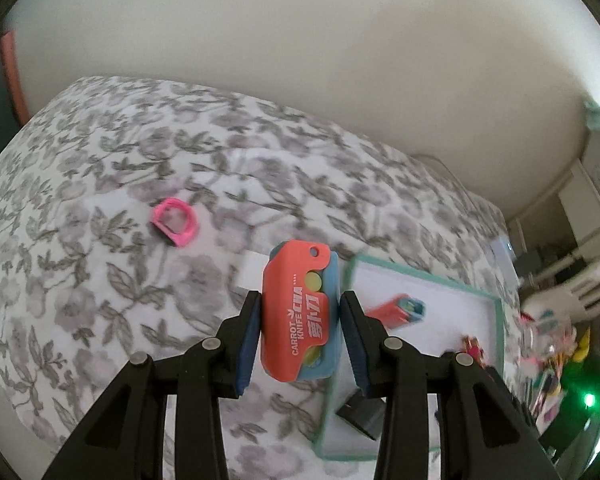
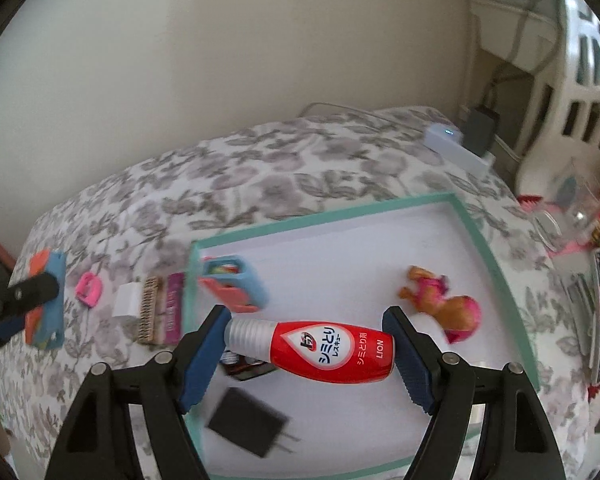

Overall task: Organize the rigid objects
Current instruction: 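Carry the red bottle with the right tool over the tray while the left tool carries the coral case there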

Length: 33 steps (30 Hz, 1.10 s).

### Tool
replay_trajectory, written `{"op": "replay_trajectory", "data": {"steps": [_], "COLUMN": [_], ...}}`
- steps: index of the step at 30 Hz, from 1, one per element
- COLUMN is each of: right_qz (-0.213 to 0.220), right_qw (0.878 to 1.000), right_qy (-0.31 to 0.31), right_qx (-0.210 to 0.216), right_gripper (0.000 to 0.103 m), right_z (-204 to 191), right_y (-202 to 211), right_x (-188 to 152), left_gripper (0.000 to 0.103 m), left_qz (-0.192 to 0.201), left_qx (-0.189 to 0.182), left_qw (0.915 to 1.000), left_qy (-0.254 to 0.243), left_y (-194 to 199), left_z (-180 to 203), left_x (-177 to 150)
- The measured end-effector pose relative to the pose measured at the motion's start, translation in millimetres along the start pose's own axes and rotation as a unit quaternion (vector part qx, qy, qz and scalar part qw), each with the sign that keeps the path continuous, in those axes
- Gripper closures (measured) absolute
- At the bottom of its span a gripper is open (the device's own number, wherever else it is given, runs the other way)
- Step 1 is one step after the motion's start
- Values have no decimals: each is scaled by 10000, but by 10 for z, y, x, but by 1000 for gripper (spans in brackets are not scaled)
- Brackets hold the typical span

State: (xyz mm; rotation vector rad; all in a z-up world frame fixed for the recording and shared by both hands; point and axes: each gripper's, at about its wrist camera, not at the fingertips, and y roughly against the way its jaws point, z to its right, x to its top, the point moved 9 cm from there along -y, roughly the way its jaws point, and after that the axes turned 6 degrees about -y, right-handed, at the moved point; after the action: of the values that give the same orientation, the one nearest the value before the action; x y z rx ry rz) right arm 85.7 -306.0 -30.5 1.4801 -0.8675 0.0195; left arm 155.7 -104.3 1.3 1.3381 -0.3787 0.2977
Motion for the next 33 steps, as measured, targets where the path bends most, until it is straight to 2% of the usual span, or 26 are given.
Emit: {"op": "replay_trajectory", "data": {"steps": [6, 15, 22, 27, 33], "right_qz": [9, 50, 15, -64, -117], "right_qw": [9994, 9975, 9965, 9962, 9959], "right_qy": [-303, -630, -764, -801, -786], "right_qx": [-167, -306, -334, -347, -430], "right_gripper": [23, 23, 23, 23, 23], "right_z": [400, 845, 1059, 1153, 1248], "right_y": [-42, -126, -242, -355, -468], "right_x": [120, 266, 318, 345, 377], "left_gripper": [62, 62, 62, 62, 62], "left_qz": [-169, -342, -439, -532, -602], "left_qx": [-253, -417, -382, -323, -324], "left_qw": [9987, 9949, 9909, 9882, 9886], "left_qy": [-414, -852, -1214, -1397, -1343], "left_y": [-81, -234, -438, -623, -800], "left_z": [517, 1056, 1404, 1570, 1595], "left_x": [-144, -296, -393, -429, -390]}}
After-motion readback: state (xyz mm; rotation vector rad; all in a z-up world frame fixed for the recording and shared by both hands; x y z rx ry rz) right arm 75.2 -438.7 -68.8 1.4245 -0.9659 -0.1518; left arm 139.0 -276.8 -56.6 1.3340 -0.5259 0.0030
